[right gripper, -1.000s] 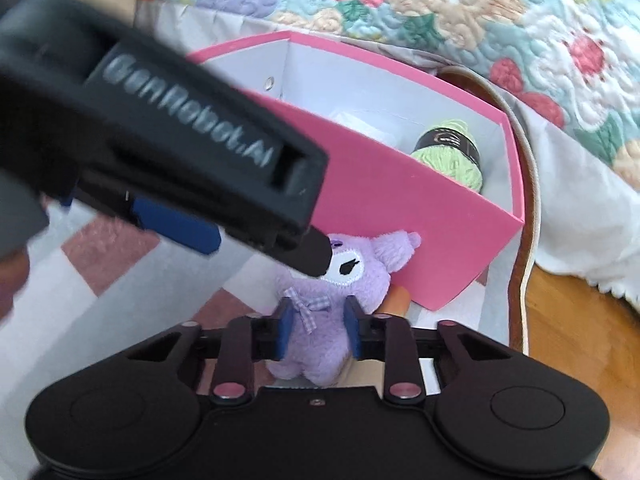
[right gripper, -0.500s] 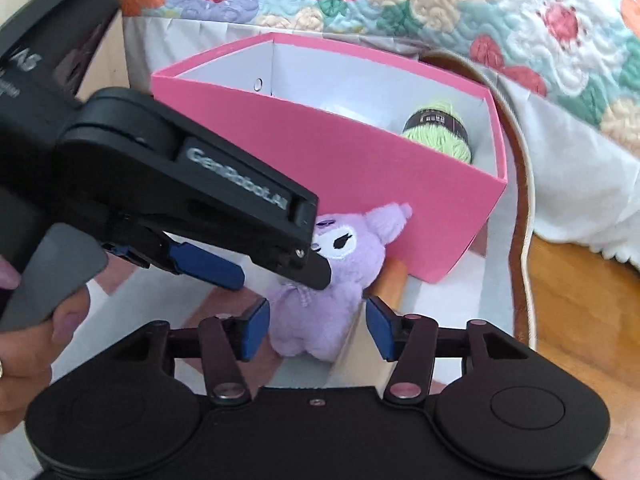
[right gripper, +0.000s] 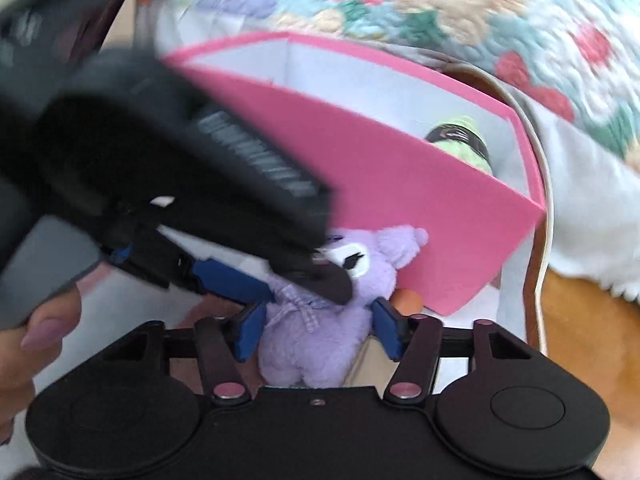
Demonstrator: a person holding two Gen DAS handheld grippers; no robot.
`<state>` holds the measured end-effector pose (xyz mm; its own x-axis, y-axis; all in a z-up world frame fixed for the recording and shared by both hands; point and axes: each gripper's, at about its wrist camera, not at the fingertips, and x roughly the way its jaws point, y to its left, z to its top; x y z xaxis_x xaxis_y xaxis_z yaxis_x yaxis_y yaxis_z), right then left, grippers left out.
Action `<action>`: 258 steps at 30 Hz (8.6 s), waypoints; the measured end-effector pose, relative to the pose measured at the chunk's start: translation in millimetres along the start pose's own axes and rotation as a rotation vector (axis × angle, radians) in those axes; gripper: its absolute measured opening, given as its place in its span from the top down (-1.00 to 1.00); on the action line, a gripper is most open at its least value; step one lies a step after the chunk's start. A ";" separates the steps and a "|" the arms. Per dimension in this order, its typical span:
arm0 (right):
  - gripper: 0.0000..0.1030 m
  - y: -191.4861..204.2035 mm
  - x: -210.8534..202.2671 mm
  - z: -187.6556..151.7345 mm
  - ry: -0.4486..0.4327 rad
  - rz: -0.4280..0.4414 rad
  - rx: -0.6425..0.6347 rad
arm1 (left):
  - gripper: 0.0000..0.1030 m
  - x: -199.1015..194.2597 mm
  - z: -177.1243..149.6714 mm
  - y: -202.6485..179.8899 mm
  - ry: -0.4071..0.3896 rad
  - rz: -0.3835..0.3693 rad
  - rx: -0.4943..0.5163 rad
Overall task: Organize objects
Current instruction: 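Close the left tool on the purple plush toy, then lift the plush toy with the left tool and carry it over the pink box, then lower the plush toy into the pink box and open the left tool, then withdraw the left tool and move it to the gold-capped foundation bottle, then close the left tool around the foundation bottle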
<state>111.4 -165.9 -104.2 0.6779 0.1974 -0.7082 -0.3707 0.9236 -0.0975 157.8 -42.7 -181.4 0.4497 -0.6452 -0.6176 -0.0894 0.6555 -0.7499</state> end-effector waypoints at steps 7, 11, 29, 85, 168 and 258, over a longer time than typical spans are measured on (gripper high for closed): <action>0.06 -0.4 -9.7 7.1 0.040 0.066 0.089 | 0.19 -14.3 -9.1 -9.2 0.006 0.049 0.033; 0.06 6.5 -18.7 5.2 0.068 0.172 0.150 | 0.19 -36.7 -21.3 -1.9 0.034 0.107 0.045; -0.39 62.8 -36.4 -30.6 0.097 0.085 0.111 | 0.28 -43.0 -44.4 -4.3 0.072 0.173 0.086; 0.03 43.4 -181.6 83.5 -0.148 0.120 0.036 | 0.33 -193.8 -27.5 -182.0 -0.068 0.189 0.422; -0.34 -46.1 -163.8 119.2 -0.008 0.142 0.082 | -0.29 -184.9 59.8 -163.1 0.053 0.383 0.358; 0.14 -41.9 -29.3 -48.7 0.213 0.283 0.594 | 0.18 2.6 -35.5 -46.1 0.255 0.101 0.149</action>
<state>76.2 -226.4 -113.4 0.4441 0.4444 -0.7780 -0.0628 0.8817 0.4677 131.6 -88.5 -156.9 0.2057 -0.6392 -0.7410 0.0173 0.7595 -0.6503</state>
